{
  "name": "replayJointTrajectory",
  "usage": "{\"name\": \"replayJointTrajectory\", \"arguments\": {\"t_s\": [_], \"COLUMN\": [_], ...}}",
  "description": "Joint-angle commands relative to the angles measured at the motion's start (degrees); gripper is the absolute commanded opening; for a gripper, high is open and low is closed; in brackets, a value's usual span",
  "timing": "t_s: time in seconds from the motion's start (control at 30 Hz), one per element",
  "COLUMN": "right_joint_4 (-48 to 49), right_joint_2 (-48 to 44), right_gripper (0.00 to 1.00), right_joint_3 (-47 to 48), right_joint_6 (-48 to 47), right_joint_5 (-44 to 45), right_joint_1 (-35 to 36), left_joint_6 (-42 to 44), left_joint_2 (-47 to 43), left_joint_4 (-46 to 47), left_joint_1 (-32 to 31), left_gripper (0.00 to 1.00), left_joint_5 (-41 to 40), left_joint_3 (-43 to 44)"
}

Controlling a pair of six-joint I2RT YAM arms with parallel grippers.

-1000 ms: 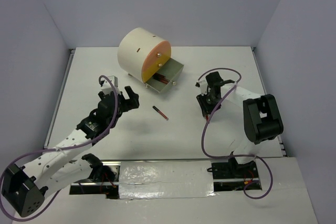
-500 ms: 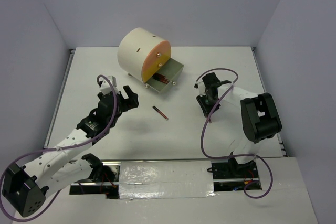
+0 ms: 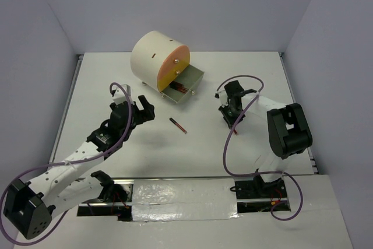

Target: Organize the makeup

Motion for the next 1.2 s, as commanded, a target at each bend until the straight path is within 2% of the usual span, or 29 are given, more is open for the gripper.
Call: {"name": "replayJointTrajectory", "arguments": {"t_s": [0.0,0.13,0.33,0.47,0.6,0.67,0.93,1.03,1.17], "right_joint_4": [1.54,0.05,0.48,1.89,6.26,9.26,21.57,23.33,23.86], "right_joint_2": [-1.47,-3.93,-2.01,1.42,5.54,6.34,10.3,12.4,15.66], "right_gripper": [0.06,0.02,0.0,0.01,0.08,0.1,0.15,0.17,0.22], "right_joint_3": [2.21,8.71,22.93,30.33,36.23,37.29,36.5,37.11,38.87], "right_joint_6": [-3.13,-5.34,-2.09,4.83,14.04,21.68,41.82,46.93,48.71], "right_joint_5": [-1.47,-7.26,-17.02,-23.26,-27.83,-28.02,-24.95,-24.06,-22.93], "right_joint_1": [0.25,0.25,0.34,0.43,1.3,1.92,3.15,3.06,3.59], "left_joint_6": [-1.45,-1.8,-4.08,-5.14,-6.37,-7.07,-8.39,-8.48,-8.39], "left_joint_2": [0.81,2.13,4.85,6.08,6.61,6.7,6.09,5.74,5.82], "left_joint_4": [2.26,4.63,5.16,5.16,4.81,4.46,3.14,3.14,3.14], "left_joint_1": [0.49,0.93,1.63,1.81,1.9,1.9,1.9,1.98,1.98], "left_gripper": [0.99,0.99,0.97,0.97,0.97,0.96,0.96,0.95,0.95], "left_joint_5": [1.42,3.97,7.66,9.07,9.95,10.12,10.3,10.13,10.3], "left_joint_3": [0.48,0.22,0.31,0.31,0.31,0.14,-0.48,-0.74,-0.66]}}
